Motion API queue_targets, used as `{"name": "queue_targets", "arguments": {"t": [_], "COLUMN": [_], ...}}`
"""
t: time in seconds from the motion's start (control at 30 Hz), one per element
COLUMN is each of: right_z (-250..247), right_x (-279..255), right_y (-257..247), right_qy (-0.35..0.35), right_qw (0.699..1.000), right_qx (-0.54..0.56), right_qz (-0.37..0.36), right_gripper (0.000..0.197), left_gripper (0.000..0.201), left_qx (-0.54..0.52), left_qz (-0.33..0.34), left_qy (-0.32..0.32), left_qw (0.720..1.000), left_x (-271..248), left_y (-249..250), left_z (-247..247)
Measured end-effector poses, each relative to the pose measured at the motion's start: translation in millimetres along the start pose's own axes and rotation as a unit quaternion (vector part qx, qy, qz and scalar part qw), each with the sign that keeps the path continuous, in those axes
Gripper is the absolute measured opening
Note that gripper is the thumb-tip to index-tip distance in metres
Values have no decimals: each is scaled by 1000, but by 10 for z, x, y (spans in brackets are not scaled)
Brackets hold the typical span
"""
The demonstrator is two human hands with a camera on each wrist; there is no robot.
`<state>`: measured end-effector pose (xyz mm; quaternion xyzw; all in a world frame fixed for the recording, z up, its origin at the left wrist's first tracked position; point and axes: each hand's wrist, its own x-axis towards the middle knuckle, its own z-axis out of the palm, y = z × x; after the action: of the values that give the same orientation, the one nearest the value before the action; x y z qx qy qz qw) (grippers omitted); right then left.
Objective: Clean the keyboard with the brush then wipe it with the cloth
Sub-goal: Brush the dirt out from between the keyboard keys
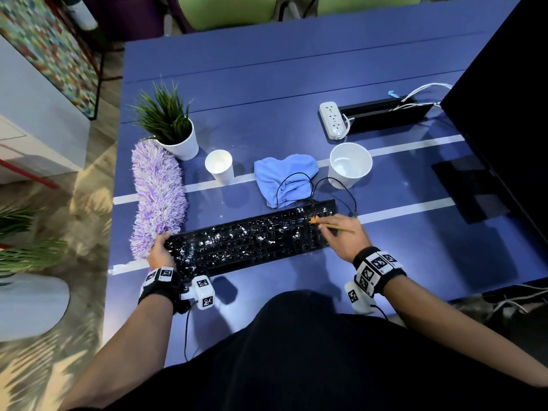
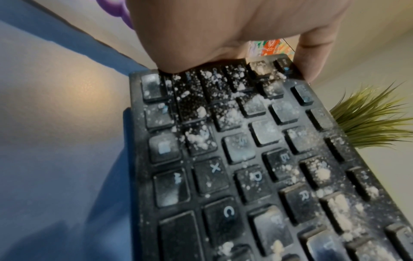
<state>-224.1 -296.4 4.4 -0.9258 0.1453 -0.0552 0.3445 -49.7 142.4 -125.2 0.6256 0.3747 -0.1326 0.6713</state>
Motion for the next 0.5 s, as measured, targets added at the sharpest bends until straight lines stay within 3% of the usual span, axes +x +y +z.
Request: {"name": "queue_targets", "arguments": {"t": [0.07, 0.2, 0.33, 0.5], "right_z": [-26, -135, -161, -177], "right_x": [-13, -11, -34, -30], "right_y": [63, 161, 186, 274], "right_qy": [45, 99, 99, 118], "right_qw": [997, 991, 995, 992], "right_qx": [-32, -50, -27, 2], "right_qz": [48, 75, 22, 41], "right_gripper": [14, 11, 11, 10], "left_gripper": [59, 32, 32, 38], "left_qx": [-17, -25, -28, -29], "left_qz": [5, 16, -1, 4], "left_qy": [-13, 8, 25, 15], "left_qw": [1000, 1000, 999, 999], "left_x": [224, -174, -409, -216], "left_y": [-108, 69, 165, 97], "left_z": [-59, 69, 164, 85]}}
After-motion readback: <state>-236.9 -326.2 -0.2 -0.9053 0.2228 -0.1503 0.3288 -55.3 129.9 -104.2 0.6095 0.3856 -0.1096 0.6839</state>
